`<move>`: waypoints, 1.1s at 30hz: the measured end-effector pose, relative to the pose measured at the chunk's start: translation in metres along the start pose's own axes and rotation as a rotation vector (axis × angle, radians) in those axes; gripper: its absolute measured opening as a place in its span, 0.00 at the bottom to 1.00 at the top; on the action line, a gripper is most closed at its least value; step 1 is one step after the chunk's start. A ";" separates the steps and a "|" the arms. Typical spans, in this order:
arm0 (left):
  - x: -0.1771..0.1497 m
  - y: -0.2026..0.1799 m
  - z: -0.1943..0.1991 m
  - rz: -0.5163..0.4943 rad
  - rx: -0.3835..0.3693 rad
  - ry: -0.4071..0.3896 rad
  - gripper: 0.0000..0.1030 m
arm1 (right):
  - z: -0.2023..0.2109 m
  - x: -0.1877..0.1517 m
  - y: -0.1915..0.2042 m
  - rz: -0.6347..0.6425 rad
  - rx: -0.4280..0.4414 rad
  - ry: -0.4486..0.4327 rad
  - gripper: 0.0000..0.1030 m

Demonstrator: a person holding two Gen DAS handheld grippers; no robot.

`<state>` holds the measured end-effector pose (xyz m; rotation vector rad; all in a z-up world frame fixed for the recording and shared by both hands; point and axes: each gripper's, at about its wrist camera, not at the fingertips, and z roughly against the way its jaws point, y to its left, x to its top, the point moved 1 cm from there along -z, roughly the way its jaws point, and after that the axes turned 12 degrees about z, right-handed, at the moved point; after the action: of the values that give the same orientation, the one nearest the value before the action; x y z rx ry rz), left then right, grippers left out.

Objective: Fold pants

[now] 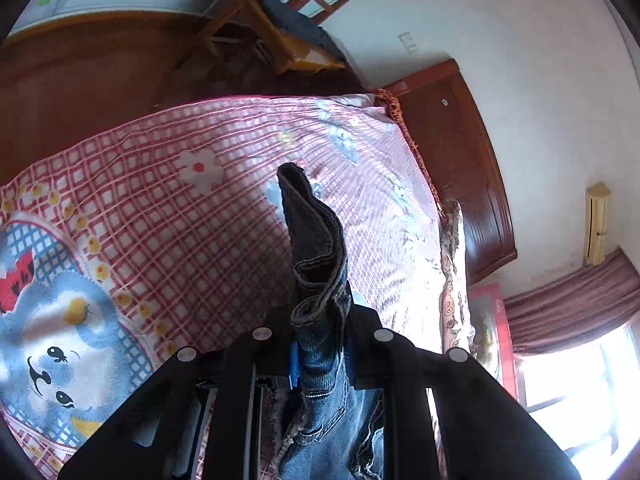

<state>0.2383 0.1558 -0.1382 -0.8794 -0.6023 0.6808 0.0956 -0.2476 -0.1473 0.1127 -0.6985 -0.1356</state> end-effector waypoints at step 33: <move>-0.327 -0.078 0.041 -1.150 0.072 0.200 0.95 | 0.058 -0.054 -0.107 -0.547 0.479 -0.093 0.69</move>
<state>0.0217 -0.1036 -0.1152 -0.4004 -0.7716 -0.4197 0.0081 -0.3472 -0.1535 0.7620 -0.7696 -0.4987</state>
